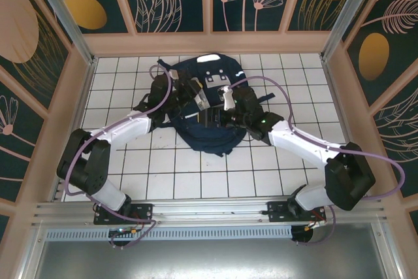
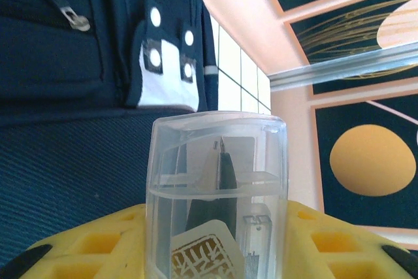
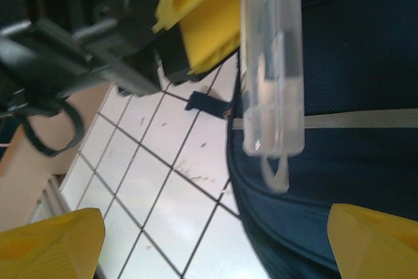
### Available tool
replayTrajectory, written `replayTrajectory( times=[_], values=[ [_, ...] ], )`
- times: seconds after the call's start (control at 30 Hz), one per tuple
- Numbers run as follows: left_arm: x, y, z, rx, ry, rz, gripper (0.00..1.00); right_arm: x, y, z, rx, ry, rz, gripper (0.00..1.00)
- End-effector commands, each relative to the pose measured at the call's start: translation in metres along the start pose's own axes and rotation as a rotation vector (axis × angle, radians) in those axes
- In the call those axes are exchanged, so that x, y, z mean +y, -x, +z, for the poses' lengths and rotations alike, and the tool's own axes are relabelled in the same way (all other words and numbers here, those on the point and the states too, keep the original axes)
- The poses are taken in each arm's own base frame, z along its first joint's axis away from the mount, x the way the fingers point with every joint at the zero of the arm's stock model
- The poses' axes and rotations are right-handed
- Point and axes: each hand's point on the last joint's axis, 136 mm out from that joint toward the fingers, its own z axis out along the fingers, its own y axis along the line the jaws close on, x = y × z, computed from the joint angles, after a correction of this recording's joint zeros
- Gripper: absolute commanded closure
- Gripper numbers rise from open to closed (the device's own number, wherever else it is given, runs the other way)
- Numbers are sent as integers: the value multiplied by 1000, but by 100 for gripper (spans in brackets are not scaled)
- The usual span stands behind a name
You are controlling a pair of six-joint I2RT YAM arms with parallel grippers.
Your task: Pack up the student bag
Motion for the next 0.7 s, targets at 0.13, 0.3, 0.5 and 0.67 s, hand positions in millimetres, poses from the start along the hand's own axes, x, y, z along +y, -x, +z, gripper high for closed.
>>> replayTrajectory(
  times=[0.13, 0.3, 0.5, 0.67],
  values=[
    [-41, -10, -5, 15, -113, 8, 56, -28, 40, 13, -122, -116, -49, 16],
    [-38, -23, -3, 43, -112, -4, 56, -18, 46, 17, -146, -46, -61, 32],
    [-39, -26, 2, 56, -118, -9, 55, -13, 40, 19, -132, -3, -59, 66],
    [-42, -23, 5, 55, -122, 3, 41, -9, 33, 17, -114, 45, -43, 85]
  ],
)
